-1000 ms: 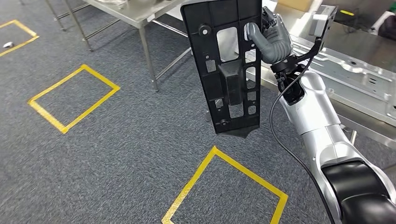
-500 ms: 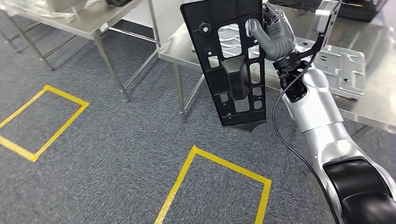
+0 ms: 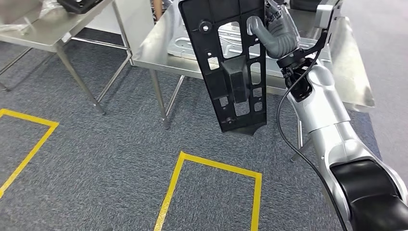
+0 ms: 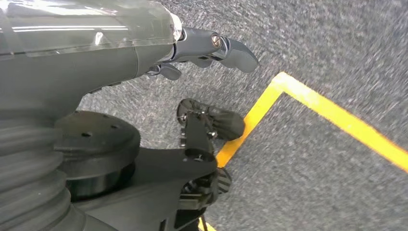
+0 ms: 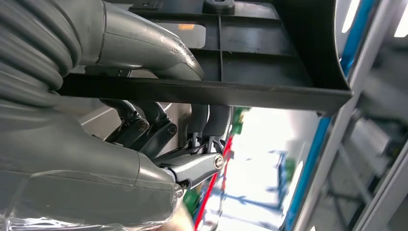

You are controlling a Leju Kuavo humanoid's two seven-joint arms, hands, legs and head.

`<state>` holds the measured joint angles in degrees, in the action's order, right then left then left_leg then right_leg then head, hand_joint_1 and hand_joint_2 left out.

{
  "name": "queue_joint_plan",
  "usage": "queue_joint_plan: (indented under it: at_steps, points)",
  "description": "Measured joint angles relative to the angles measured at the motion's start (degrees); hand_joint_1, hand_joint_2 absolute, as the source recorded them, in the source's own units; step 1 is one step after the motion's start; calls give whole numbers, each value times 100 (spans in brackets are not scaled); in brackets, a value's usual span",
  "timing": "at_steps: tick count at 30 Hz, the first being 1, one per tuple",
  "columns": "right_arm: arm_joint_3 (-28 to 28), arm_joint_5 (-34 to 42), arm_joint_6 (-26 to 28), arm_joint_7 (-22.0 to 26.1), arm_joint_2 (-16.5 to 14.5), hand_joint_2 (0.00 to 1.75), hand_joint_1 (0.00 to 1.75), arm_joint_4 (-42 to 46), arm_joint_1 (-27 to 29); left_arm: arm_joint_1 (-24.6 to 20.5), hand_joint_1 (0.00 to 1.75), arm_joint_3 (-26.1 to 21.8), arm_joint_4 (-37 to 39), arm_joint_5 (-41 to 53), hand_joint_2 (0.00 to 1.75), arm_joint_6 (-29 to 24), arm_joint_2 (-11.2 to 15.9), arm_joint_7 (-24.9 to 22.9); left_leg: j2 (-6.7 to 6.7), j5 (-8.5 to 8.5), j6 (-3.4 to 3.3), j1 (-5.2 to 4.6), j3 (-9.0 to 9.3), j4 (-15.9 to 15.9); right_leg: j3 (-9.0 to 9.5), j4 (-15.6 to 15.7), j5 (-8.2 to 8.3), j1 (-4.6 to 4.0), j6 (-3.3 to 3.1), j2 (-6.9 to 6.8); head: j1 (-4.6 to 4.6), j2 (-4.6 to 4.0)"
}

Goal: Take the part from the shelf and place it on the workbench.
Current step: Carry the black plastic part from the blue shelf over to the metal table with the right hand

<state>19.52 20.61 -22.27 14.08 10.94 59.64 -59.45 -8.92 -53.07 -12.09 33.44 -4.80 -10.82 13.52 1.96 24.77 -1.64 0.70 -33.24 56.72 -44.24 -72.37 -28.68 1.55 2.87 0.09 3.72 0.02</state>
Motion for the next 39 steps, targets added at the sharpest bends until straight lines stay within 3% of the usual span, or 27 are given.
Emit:
queue_joint_plan:
  at_steps: [3, 5, 7, 9, 11, 13, 14, 15, 16, 18, 20, 23, 25, 28, 29, 30, 31, 33, 35, 39]
  points:
    - [36, -165, 143, 37, -2, 175, 175, -9, 8, -4, 0, 1, 0, 2, 175, 3, -9, 3, 121, 77, 84, 5, 4, 81, 554, 1044, 471, 30, 32, -122, -1, 0]
    - [46, -309, 239, 58, -3, 175, 175, -1, 31, -18, 0, 1, 0, 5, 175, 2, -10, 1, 161, 120, 151, -15, -1, 124, 740, 1397, 545, -1, -33, -143, 0, 0]
    - [50, -477, 340, 74, 1, 175, 175, 4, 67, -29, 0, 2, 0, 6, 175, 1, -11, -3, 187, 135, 212, -21, 12, 125, 731, 1390, 531, -19, -127, -89, 1, 0]
    - [53, -615, 421, 86, 5, 175, 175, 20, 82, -34, 0, 4, 0, 5, 175, 0, -13, -5, 108, 236, 270, -2, -27, 244, 737, 1401, 533, -2, -205, -56, 3, 0]
    - [61, -758, 513, 99, -5, 175, 175, 39, 81, -31, 0, 5, 0, 3, 175, -2, -13, -7, -45, 555, 302, 17, -280, 796, 745, 1410, 535, 4, -269, -27, 4, 0]
    - [81, -950, 637, 107, -16, 175, 175, 45, 97, -20, 0, 5, 0, 0, 175, -7, -11, -8, -119, 887, 305, 21, -670, 1596, 744, 1406, 529, -27, -303, 16, 4, 0]
    - [98, -1057, 705, 108, -16, 175, 175, 45, 109, -13, 0, 5, 0, -2, 175, -10, -11, -7, -130, 926, 295, 18, -795, 1824, 745, 1401, 526, -47, -311, 43, 4, -1]
    - [117, -1192, 792, 110, -16, 175, 175, 48, 118, -8, 0, 5, 0, -4, 175, -12, -10, -6, -135, 852, 272, 12, -819, 1833, 747, 1394, 523, -66, -316, 70, 4, -1]
    - [136, -1348, 901, 113, -16, 175, 175, 55, 123, -6, 0, 5, 0, -8, 175, -14, -10, -3, -139, 678, 238, 4, -730, 1605, 752, 1387, 521, -83, -318, 97, 4, -1]
    - [171, -1736, 1204, 121, -15, 175, 175, 88, 121, -9, 0, 5, 0, -17, 175, -15, -7, 4, -177, 274, 142, -28, -375, 798, 758, 1378, 518, -109, -315, 141, 4, 0]
    - [241, -2451, 1726, 101, -11, 175, 175, 131, 112, -10, 0, 6, 0, -28, 175, -17, -1, 20, -209, 98, 79, -63, -150, 282, 747, 1379, 526, -117, -280, 170, 4, 0]
    - [412, -4029, 2641, -77, -4, 175, 175, 212, 118, -10, 0, 8, 0, -36, 175, -21, -1, 40, -191, 49, 25, -76, -110, 157, 739, 1399, 544, -102, -185, 180, 3, 0]
    - [521, -4977, 3087, -257, -4, 175, 175, 259, 106, -16, 0, 10, 0, -37, 175, -22, -3, 46, -165, -13, -31, -51, -81, 76, 653, 1206, 390, -101, -133, 125, 2, 0]
    - [705, -6007, 3472, -503, -10, 175, 175, 261, 96, -20, 0, 17, 0, -33, 175, -19, -5, 43, -148, -38, -59, -44, -79, 48, 188, 155, -147, -72, -70, 49, 2, 0]
    - [771, -6287, 3555, -575, -12, 175, 175, 243, 103, -19, 0, 22, 0, -33, 175, -17, -6, 40, -147, -37, -59, -43, -80, 51, 58, -136, -233, -59, -52, 40, 1, -1]
    - [832, -6525, 3628, -634, -17, 175, 175, 219, 108, -18, 0, 29, 0, -35, 175, -16, -7, 39, -147, -33, -55, -40, -81, 58, 19, -229, -212, -45, -36, 30, 1, -1]
    - [882, -6724, 3692, -674, -27, 175, 175, 191, 103, -17, 0, 35, 0, -37, 175, -16, -9, 39, -147, -26, -44, -36, -80, 71, 102, -73, -82, -31, -25, 16, 1, -1]
    - [957, -7063, 3820, -723, -66, 175, 175, 110, 57, -15, 0, 44, 0, -41, 175, -16, -13, 49, -147, 11, 4, -33, -88, 123, 508, 705, 272, -14, -18, -33, 1, 0]
    - [1013, -7380, 3947, -759, -131, 175, 175, -18, -18, -17, 0, 47, 0, -44, 175, -16, -12, 68, -147, 51, 65, -50, -113, 184, 779, 1259, 429, -31, -69, -53, 2, 0]
    - [1098, -8105, 4191, -947, -279, 175, 175, -361, -164, -8, 0, 54, 0, -47, 175, -15, -5, 97, -143, 117, 183, -53, -151, 244, 801, 1348, 429, -44, -235, -25, 2, 0]
